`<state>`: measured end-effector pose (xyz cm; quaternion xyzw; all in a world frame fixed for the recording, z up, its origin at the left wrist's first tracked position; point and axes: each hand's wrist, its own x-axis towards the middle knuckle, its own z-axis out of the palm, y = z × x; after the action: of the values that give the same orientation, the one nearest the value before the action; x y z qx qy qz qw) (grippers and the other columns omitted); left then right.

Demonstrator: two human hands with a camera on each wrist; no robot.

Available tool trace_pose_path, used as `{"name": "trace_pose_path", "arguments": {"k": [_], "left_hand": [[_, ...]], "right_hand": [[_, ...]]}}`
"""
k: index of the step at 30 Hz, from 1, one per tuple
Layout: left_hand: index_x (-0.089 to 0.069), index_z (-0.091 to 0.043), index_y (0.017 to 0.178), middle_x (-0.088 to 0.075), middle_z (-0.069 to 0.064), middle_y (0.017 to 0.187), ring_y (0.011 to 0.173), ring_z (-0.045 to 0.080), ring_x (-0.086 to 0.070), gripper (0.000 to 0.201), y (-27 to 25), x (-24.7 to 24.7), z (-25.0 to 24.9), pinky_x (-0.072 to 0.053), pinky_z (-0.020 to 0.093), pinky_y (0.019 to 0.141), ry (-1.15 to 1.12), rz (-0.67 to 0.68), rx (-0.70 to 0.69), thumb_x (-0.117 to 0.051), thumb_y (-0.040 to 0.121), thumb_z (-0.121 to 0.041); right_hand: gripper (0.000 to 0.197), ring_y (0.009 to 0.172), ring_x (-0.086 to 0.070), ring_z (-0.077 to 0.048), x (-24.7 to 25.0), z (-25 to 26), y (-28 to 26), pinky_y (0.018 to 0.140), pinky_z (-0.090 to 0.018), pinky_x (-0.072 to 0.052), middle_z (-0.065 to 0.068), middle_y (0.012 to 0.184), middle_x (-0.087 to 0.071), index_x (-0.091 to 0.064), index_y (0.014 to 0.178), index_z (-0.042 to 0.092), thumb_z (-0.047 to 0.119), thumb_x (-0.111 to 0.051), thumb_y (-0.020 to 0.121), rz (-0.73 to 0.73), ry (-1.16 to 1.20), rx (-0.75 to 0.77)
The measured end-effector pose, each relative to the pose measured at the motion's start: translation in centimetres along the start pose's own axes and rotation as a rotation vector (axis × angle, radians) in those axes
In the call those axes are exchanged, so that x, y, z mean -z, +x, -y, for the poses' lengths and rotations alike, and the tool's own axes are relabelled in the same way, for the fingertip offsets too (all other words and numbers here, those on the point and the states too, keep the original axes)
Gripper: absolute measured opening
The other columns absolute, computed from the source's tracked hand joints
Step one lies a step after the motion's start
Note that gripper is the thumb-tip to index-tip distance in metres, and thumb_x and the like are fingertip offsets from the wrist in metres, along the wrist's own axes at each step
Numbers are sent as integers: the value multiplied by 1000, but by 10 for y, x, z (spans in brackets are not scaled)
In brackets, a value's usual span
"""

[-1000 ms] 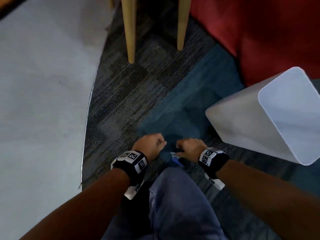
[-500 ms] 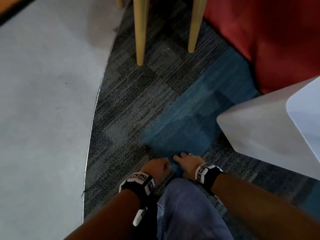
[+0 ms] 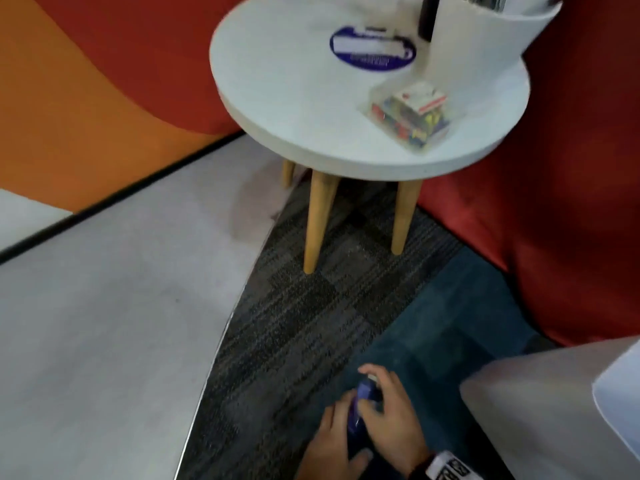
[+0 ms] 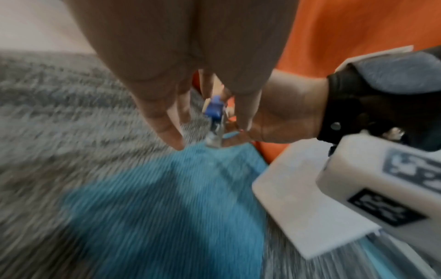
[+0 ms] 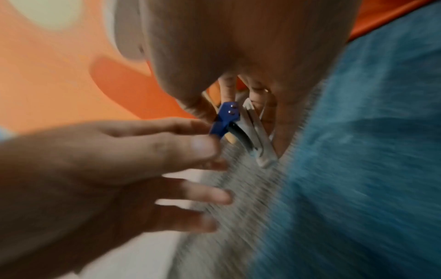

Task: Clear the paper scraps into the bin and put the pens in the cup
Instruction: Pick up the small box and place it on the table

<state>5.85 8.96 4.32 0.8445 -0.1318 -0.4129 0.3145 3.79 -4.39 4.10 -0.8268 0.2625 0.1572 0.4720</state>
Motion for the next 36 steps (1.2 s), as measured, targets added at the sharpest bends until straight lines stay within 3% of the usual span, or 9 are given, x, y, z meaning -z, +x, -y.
{"name": "trace_pose_path", "arguments": {"k": [5, 9, 12, 17, 20, 25, 29, 33, 36], "left_hand": [[-30, -55, 132, -42, -29, 125, 106, -24, -40, 50, -19, 104, -75, -30, -5, 85, -107, -445, -271, -51, 93, -32], [-47, -35, 134, -57, -20, 116, 99, -13, -50, 58, -25, 190, -133, -33, -4, 81, -97, -713, -516, -58, 85, -6], [-55, -31, 128, -65, -16, 102, 89, -3, -57, 51, -28, 236, -174, -40, 5, 74, -102, -837, -531, -62, 84, -4], [-61, -15, 114, -52, -13, 73, 68, 8, -58, 29, -14, 266, -206, -35, 10, 56, -75, -852, -413, -55, 88, -5], [-61, -16, 117, -63, -7, 82, 75, 14, -58, 29, -1, 268, -215, -34, 13, 61, -75, -832, -350, -56, 89, -10], [-67, -19, 114, -74, 5, 93, 87, 21, -66, 28, 21, 271, -221, -51, 28, 77, -52, -839, -258, -59, 88, -17], [-73, -16, 92, -73, 7, 84, 80, 27, -65, 17, 31, 266, -221, -49, 29, 67, -24, -875, -194, -57, 86, -15], [-74, -13, 84, -73, 5, 79, 75, 25, -65, 21, 37, 268, -220, -54, 31, 67, -43, -899, -97, -59, 88, -27], [-75, -15, 81, -72, 2, 72, 70, 20, -66, 18, 33, 269, -224, -54, 27, 63, -34, -884, -80, -62, 87, -26]], "right_hand": [[48, 92, -63, 0, 55, 126, 1, 76, -14, -48, 13, 103, -66, -56, 106, 44, 2, -64, 84, -108, 364, 242], [42, 102, -65, -1, 103, 221, -8, 83, -17, -52, 13, 113, -68, -55, 118, 26, 12, -73, 83, -154, 553, 512], [59, 103, -63, 0, 127, 269, 3, 86, -20, -53, 13, 121, -62, -53, 127, 33, 35, -80, 74, -169, 459, 568], [57, 113, -56, -9, 151, 315, 32, 91, -20, -43, 7, 126, -52, -50, 137, 26, 46, -66, 85, -321, 188, 483], [49, 110, -58, -14, 156, 319, 43, 85, -23, -42, 1, 119, -63, -50, 132, 21, 46, -57, 91, -353, 173, 431], [41, 112, -58, -19, 160, 312, 58, 89, -28, -43, -4, 118, -66, -55, 125, 19, 47, -49, 95, -425, 149, 422], [54, 120, -51, -21, 161, 303, 62, 102, -35, -40, -3, 125, -59, -51, 131, 17, 52, -54, 91, -376, 169, 460], [43, 105, -55, -18, 158, 292, 67, 91, -32, -45, 3, 107, -60, -54, 112, 23, 56, -57, 84, -357, 106, 541], [37, 110, -54, -20, 158, 292, 67, 94, -32, -43, 1, 113, -61, -54, 114, 22, 50, -53, 90, -313, 99, 533]]}}
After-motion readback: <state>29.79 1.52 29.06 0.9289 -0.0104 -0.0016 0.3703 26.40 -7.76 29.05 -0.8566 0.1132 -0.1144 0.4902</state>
